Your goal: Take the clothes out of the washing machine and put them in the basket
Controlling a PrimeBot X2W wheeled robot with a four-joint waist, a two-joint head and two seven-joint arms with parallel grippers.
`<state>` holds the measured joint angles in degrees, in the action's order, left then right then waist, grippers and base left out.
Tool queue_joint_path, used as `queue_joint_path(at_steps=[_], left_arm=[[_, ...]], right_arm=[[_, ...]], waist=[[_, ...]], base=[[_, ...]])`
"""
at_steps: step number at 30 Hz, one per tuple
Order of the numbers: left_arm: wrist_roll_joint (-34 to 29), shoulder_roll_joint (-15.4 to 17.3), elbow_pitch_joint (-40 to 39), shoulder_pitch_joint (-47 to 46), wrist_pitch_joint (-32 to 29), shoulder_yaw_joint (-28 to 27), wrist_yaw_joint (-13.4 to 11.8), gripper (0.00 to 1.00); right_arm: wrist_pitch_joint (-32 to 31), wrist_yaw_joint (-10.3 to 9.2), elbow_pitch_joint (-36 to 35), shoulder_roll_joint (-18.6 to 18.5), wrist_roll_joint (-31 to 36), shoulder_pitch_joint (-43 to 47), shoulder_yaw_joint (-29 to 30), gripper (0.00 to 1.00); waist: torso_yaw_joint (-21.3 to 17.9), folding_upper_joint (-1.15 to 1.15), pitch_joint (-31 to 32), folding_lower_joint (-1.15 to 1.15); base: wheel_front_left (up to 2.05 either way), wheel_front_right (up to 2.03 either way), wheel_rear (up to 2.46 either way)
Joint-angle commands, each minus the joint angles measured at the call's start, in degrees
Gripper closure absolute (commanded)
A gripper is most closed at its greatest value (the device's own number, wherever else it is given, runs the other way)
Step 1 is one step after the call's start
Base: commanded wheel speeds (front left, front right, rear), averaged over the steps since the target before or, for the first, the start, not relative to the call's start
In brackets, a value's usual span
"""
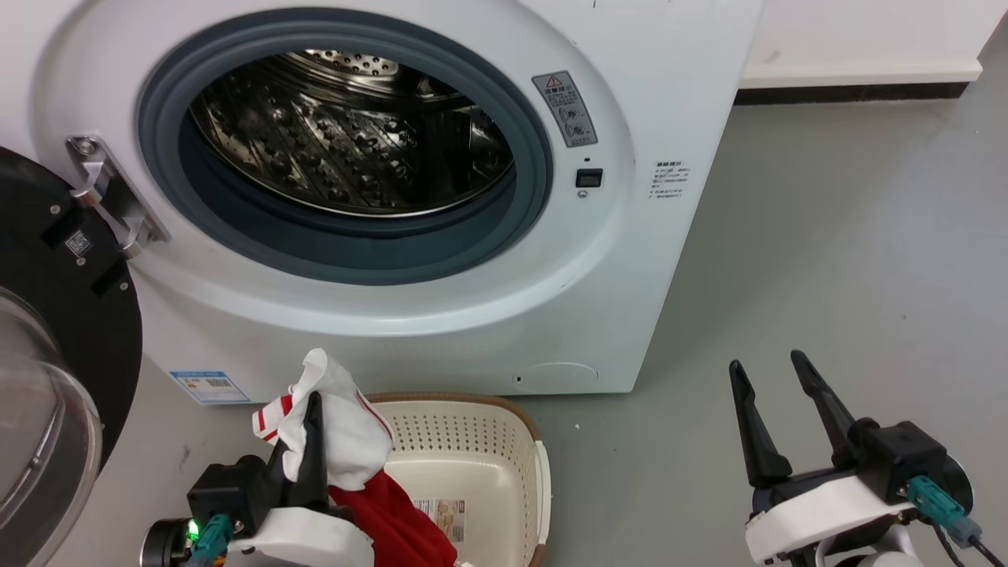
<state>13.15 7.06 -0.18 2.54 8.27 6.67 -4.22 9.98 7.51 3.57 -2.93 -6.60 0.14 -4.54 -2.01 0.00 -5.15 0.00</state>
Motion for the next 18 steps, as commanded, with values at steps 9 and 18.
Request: queue_joint_path(at_steps=[9,18], left_arm=[[0.9,-1.8,11.3,-7.0,5.1,0.6,-0.3,1.00],[0.9,-2.4,24.0,-17.1,6.7,0.1,0.1,1.00]], right_arm=[[-0.1,-0.04,-1.3,-0.1,0.6,-5.0,-0.1,0.00],[1.3,-0.04,-1.7,-2.1,-1.3,-10.6,-1.6,0.00]], waist=[[-0.8,0.00,-10.6,0.00],[-3.4,0.00,-23.1,0.00]], base=[[0.00,0.00,0.00],[0.00,0.00,0.00]])
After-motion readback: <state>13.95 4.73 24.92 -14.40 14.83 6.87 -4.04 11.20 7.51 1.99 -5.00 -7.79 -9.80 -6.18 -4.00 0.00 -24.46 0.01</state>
